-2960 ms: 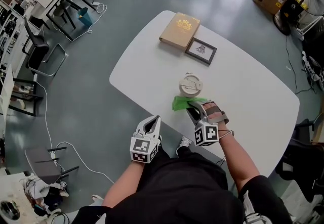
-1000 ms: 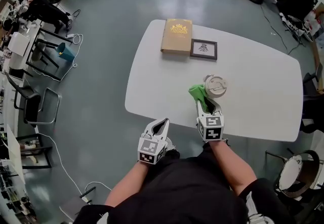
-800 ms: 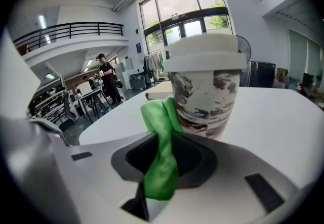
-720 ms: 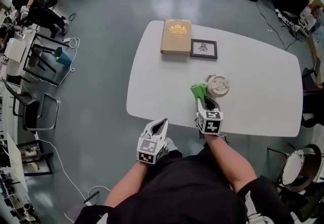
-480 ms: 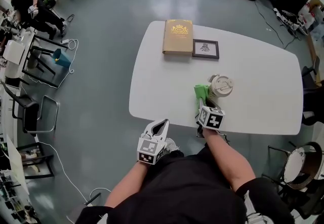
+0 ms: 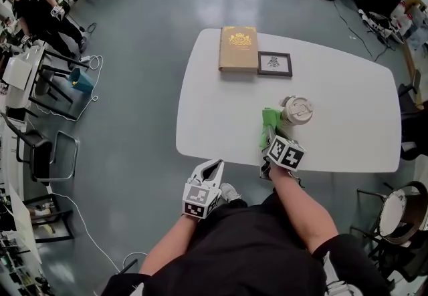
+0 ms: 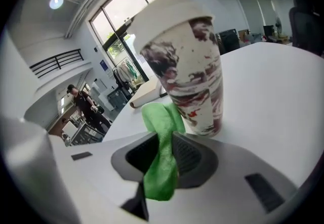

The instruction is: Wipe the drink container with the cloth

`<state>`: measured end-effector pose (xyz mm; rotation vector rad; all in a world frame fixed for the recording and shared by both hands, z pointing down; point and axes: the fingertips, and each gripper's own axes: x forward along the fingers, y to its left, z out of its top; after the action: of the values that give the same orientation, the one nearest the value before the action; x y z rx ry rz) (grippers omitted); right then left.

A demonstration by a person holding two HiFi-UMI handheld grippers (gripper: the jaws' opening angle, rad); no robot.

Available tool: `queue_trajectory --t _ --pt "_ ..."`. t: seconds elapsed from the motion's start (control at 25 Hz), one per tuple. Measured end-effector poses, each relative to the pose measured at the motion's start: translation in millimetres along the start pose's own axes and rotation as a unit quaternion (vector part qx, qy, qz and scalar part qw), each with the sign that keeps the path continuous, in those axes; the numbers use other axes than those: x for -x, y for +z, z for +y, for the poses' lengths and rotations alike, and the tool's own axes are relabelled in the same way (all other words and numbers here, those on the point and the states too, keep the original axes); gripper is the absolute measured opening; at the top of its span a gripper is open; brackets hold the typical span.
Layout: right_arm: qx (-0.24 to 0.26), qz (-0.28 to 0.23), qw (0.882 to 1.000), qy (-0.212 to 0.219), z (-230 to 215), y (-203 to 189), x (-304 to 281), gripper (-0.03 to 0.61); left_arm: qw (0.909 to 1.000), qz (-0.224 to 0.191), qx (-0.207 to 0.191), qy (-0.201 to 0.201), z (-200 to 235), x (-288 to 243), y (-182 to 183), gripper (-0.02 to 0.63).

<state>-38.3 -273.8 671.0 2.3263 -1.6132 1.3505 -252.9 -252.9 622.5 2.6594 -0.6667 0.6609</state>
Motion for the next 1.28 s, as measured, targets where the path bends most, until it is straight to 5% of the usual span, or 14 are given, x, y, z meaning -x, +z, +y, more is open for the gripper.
queue_trajectory --t 0.28,0.4,0.64,0.92,1.28 --pt "-0.025 -0.071 0.995 0.058 40.6 36.6 34.8 0.100 0.9999 0.001 -0.007 -0.013 -2.1 7.0 -6.0 0.009" --pt "-0.024 -0.073 0.990 0.118 65.2 37.9 52.6 0.100 0.9997 -0.001 -0.008 -0.021 -7.0 9.6 -9.7 0.009" --pt "0.071 -0.096 0.970 0.211 106.9 29.3 98.7 0.100 0.9984 -0.037 0.035 -0.025 -8.0 15.4 12.4 0.009" --pt "0.162 -0.144 0.930 0.297 123.0 42.1 162.8 0.098 0.9957 -0.092 0.005 -0.014 -29.8 23.7 72.7 0.009" --pt "0.264 -0.180 0.902 0.289 71.1 59.5 223.4 0.098 0.9913 -0.119 -0.055 -0.010 -91.8 5.6 113.2 0.009"
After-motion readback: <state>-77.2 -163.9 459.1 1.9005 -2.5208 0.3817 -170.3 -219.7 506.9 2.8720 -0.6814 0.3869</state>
